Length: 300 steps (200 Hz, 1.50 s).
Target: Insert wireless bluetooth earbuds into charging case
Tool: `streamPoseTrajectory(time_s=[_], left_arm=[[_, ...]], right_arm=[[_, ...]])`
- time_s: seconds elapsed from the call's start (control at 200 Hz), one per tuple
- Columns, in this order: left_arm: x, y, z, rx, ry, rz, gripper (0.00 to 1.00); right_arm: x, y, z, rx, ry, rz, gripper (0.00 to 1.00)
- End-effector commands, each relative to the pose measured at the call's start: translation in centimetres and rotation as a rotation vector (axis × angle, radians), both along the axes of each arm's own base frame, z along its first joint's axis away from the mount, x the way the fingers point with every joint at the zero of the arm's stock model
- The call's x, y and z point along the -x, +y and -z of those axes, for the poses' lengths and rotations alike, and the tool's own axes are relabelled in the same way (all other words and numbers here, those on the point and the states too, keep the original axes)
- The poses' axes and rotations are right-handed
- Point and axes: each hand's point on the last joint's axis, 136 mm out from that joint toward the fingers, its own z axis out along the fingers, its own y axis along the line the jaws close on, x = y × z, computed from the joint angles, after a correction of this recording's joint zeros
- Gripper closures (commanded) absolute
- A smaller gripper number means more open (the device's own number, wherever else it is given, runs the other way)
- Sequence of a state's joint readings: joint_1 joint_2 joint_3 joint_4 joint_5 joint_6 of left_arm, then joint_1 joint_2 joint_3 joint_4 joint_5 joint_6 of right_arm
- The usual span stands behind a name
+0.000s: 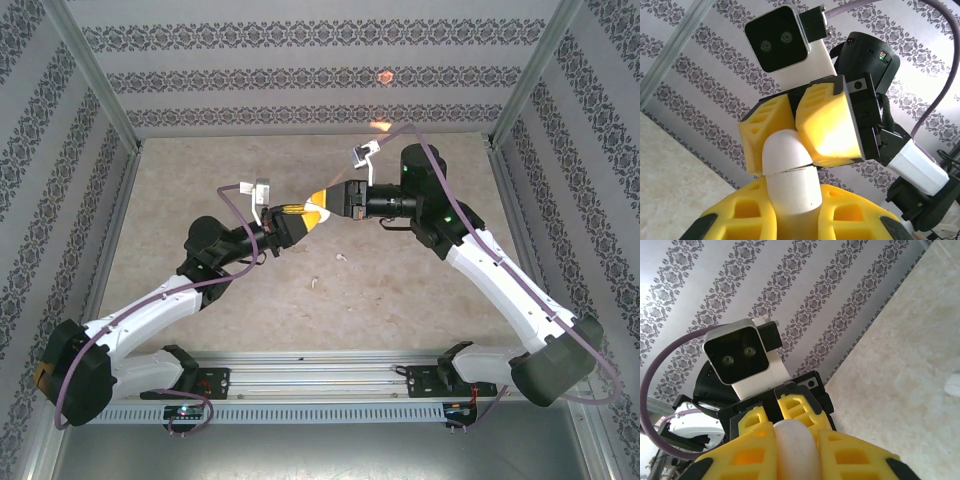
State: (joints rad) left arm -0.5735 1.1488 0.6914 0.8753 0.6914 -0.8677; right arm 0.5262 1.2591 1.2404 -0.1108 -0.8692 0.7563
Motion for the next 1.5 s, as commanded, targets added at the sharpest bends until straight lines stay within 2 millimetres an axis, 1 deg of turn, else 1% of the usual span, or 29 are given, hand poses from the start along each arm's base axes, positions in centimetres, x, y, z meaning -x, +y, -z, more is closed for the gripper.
streamPoseTrajectory(time_s=[0.0,0.03,0.065,0.13,0.185,0.24,0.28,0.345,0.42,0.55,0.674,0.864,1.024,1.159,1.384,1.439,1.494], left_arm=[[-0.5,1.2,-1.4,0.043,-0.02,-0.027,0.97],[-0.5,1.3,-1.4,0.041,-0.021,-0.025,0.95],[-0.5,1.4,-1.4,0.037,-0.025,-0.021,0.89],[-0.3,1.5,-1.4,0.03,-0.029,-0.014,0.73],[-0.2,1.7,-1.4,0.025,-0.033,-0.009,0.63],[-0.2,2.0,-1.6,0.02,-0.038,-0.009,0.58],[-0.2,2.4,-1.6,0.016,-0.041,-0.011,0.56],[-0.2,3.0,-1.7,0.007,-0.044,-0.015,0.56],[0.1,3.2,-1.8,-0.006,-0.048,-0.003,0.56],[0.7,2.6,-1.3,-0.04,-0.058,0.056,0.55],[0.7,2.2,-0.6,-0.055,-0.042,0.085,0.51],[0.7,1.7,-0.7,-0.06,-0.042,0.115,0.51],[0.6,0.9,-0.3,-0.072,-0.033,0.141,0.54],[0.6,0.5,-0.1,-0.08,-0.031,0.157,0.59],[1.0,0.5,0.4,-0.102,-0.024,0.161,0.59],[1.1,0.6,0.3,-0.108,-0.029,0.159,0.62],[1.1,0.6,0.4,-0.117,-0.031,0.153,0.67]], right_arm=[[1.4,0.1,-1.0,-0.033,-0.038,-0.051,0.88],[1.4,0.1,-0.9,-0.033,-0.038,-0.055,0.89],[1.4,0.1,-1.0,-0.033,-0.045,-0.059,0.91],[1.5,0.2,-1.1,-0.029,-0.061,-0.067,0.92],[1.5,0.2,-1.0,-0.017,-0.075,-0.068,0.93],[1.5,0.1,-1.0,-0.003,-0.088,-0.069,0.93],[1.4,0.1,-0.9,0.01,-0.1,-0.069,0.93],[1.3,0.0,-0.7,0.029,-0.109,-0.067,0.94],[1.2,0.1,-0.6,0.038,-0.113,-0.073,0.94],[1.0,0.3,-0.6,0.044,-0.121,-0.076,0.94],[0.7,0.3,-0.6,0.049,-0.128,-0.071,0.94],[0.6,0.8,-0.1,0.066,-0.121,-0.078,0.94],[0.7,1.1,-0.1,0.07,-0.12,-0.085,0.94],[0.6,1.0,-0.2,0.073,-0.122,-0.079,0.94],[0.2,1.2,0.0,0.083,-0.118,-0.074,0.94],[0.2,1.2,0.0,0.083,-0.117,-0.075,0.94],[0.2,1.3,0.0,0.082,-0.116,-0.079,0.94]])
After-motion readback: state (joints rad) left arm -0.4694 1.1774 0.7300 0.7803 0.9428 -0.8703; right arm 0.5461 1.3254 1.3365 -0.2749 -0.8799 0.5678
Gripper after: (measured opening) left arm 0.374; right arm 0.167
